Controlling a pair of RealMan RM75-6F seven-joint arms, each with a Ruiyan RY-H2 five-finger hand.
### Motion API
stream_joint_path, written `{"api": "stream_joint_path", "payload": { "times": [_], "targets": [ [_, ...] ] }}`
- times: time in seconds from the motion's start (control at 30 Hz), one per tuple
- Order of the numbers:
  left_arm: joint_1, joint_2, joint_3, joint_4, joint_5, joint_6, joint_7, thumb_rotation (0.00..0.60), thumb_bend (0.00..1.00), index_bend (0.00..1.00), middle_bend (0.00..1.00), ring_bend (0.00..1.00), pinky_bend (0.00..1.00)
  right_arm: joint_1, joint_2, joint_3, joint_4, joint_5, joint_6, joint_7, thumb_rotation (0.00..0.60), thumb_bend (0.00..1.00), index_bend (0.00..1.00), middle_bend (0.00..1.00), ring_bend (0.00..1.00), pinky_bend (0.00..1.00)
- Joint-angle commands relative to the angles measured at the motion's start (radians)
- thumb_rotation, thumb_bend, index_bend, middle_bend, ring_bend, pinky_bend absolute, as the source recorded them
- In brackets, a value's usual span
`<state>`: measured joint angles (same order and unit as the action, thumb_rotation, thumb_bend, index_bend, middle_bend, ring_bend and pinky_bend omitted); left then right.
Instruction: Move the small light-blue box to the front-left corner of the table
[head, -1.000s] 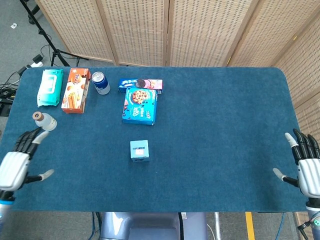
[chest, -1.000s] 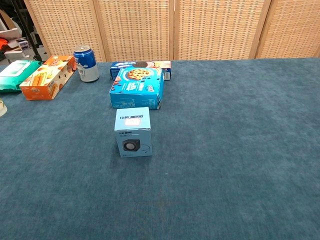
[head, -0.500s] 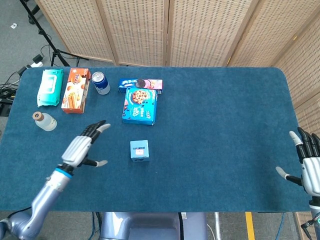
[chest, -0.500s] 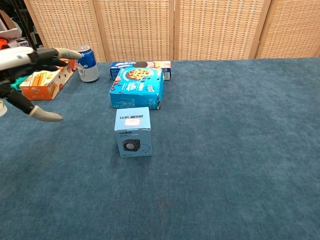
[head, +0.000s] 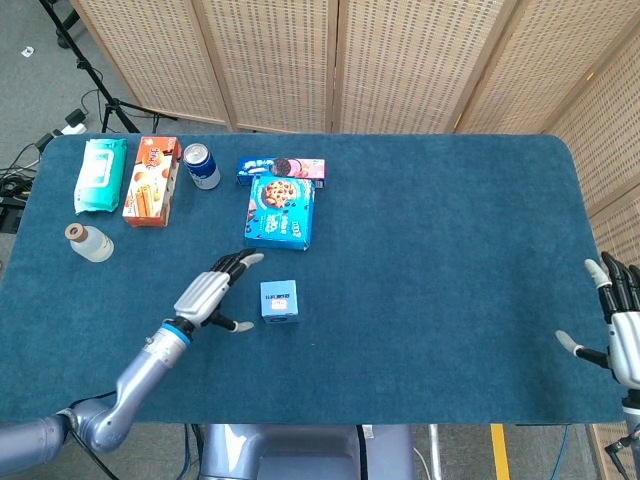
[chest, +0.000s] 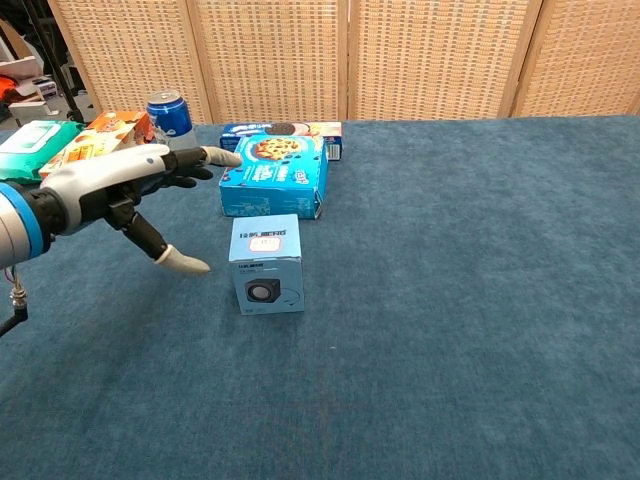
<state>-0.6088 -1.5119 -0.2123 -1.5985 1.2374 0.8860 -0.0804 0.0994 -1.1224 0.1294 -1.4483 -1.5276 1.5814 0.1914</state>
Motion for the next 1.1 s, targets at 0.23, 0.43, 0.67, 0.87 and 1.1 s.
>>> {"api": "stream_joint_path", "payload": {
  "times": [0.23,0.43,0.67,0.87,1.1],
  "targets": [
    [-0.038,-0.104,-0.015,0.044,-0.113,0.010,0.092,0.600,0.04,0.04,0.19,0.16,0.22,0.001,0.003,0.003,0.006,0.009,-0.007,0.015,0.600,0.00,0.00,0.00,0.00,0.00],
    [-0.057,-0.162,-0.028,0.065,-0.166,0.032,0.140,0.600,0.21,0.29,0.43,0.36,0.37,0.001,0.003,0.004,0.008,0.012,-0.009,0.021,0.600,0.00,0.00,0.00,0.00,0.00],
    [-0.053,-0.146,-0.023,0.044,-0.174,0.048,0.160,0.600,0.26,0.33,0.45,0.38,0.38,0.001,0.005,0.006,0.010,0.016,-0.011,0.030,0.600,0.00,0.00,0.00,0.00,0.00],
    [-0.024,-0.043,-0.013,-0.019,-0.115,0.066,0.120,0.600,0.27,0.34,0.45,0.38,0.38,0.001,0.004,0.004,0.009,0.010,-0.009,0.026,0.600,0.00,0.00,0.00,0.00,0.00],
    [0.040,0.211,0.054,-0.077,0.053,0.037,-0.035,0.600,0.28,0.34,0.45,0.38,0.38,0.000,0.001,0.000,0.004,0.000,-0.002,0.008,0.600,0.00,0.00,0.00,0.00,0.00]
  ]
}}
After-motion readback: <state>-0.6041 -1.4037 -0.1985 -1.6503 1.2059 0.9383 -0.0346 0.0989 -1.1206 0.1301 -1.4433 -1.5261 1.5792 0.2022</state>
